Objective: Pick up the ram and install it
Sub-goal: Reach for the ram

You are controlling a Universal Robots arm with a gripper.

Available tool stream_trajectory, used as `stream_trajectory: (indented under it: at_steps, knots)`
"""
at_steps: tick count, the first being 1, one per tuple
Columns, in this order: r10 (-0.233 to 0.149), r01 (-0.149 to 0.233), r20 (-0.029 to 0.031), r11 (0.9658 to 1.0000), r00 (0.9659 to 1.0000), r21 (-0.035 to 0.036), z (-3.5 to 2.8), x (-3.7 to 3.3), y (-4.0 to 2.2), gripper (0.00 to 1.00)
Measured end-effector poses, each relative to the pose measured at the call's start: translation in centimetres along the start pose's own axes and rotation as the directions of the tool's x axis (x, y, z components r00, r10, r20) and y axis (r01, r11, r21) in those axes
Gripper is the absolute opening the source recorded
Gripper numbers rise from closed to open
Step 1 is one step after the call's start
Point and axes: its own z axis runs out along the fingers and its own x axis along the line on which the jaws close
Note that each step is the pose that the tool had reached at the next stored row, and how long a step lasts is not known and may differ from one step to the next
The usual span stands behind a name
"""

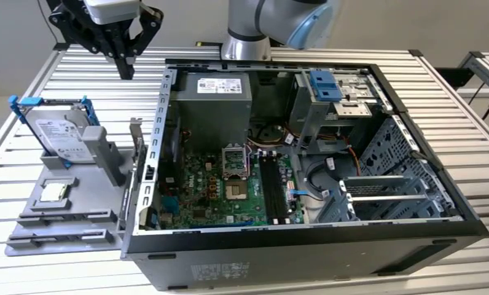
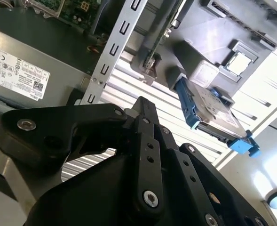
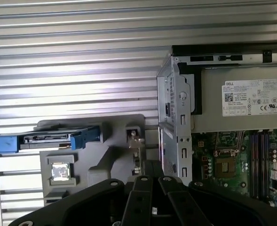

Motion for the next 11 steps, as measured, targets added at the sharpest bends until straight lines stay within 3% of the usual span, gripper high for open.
stream_trajectory:
  at_steps: [6,11]
  knots:
    - [0.0,0.0,-0.0001,1.0,1.0,0.0,-0.01,0.57,-0.04,0.0]
    - [0.0,0.0,-0.0001,1.0,1.0,0.0,-0.03,1.43,-0.1,0.0]
